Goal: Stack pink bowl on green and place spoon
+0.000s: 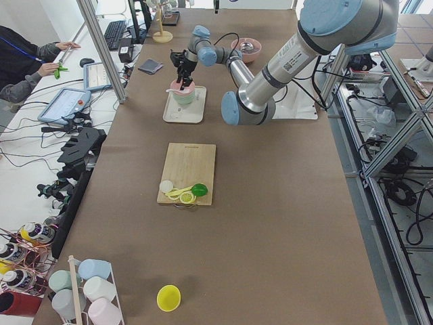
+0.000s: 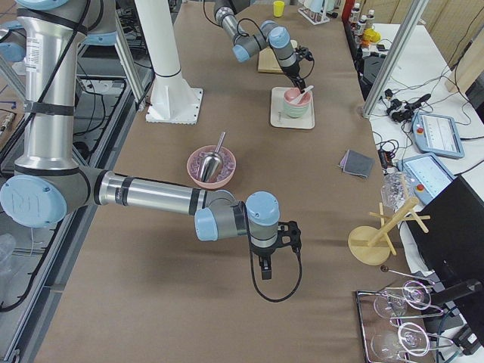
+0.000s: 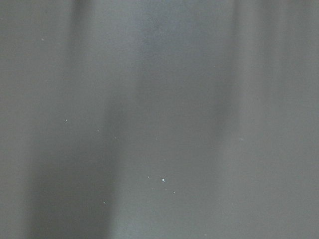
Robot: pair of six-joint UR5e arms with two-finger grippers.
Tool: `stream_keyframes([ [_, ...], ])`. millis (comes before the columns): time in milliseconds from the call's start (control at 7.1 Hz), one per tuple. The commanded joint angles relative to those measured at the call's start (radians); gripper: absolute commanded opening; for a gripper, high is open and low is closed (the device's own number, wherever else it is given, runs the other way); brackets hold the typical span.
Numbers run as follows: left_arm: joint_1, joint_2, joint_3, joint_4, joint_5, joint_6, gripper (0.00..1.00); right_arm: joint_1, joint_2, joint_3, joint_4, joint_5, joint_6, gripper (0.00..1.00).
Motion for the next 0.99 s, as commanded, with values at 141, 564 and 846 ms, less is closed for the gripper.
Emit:
stream_keyframes([
  [141, -0.035, 0.060, -0.112, 0.019, -0.128, 0.215, 0.98, 0.001, 0.004, 0.002, -0.009, 0.001, -0.009, 1.00],
  [564, -0.187, 0.387, -0.453, 0.164, -0.288, 0.699, 0.98, 0.016, 0.009, 0.005, -0.047, 0.013, -0.011, 1.00],
  [846, -0.311, 0.583, -0.566, 0.194, -0.381, 0.984, 0.98, 0.029, 0.010, 0.010, -0.075, 0.010, -0.012, 1.00],
])
